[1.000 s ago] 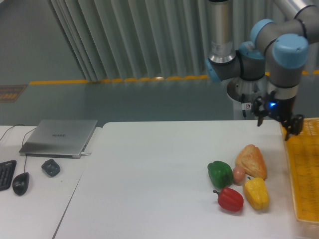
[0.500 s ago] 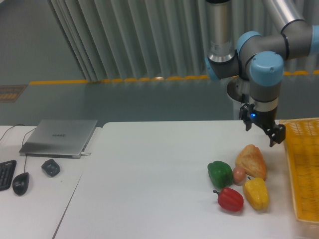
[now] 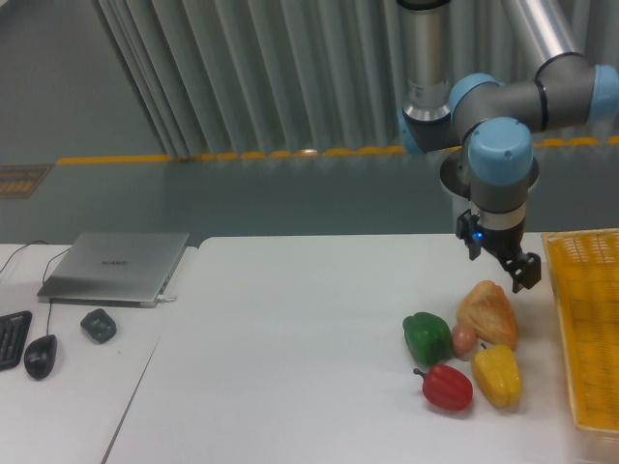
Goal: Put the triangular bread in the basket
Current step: 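Move the open gripper over the triangular bread and lower toward it, then close the gripper on the triangular bread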
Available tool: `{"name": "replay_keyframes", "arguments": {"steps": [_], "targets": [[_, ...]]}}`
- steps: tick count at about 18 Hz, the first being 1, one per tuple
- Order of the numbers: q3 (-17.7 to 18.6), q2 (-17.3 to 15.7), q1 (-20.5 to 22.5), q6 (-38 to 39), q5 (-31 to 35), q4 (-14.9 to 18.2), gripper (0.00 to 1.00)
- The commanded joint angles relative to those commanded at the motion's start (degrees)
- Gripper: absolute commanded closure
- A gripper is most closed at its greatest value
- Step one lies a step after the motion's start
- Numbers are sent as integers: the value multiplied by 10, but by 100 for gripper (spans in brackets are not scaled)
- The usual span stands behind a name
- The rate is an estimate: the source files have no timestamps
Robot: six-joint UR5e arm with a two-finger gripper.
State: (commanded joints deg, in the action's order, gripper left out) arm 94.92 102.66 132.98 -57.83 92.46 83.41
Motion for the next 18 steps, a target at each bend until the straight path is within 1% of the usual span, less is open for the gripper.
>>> {"name": "replay_keyframes", "arguments": {"steps": [6,11,18], "targets": [[15,17,0,-4,20,-1,0],[15,31,0,-4,22,-4,0],[16,50,-7,-4,23,-37,0]]}}
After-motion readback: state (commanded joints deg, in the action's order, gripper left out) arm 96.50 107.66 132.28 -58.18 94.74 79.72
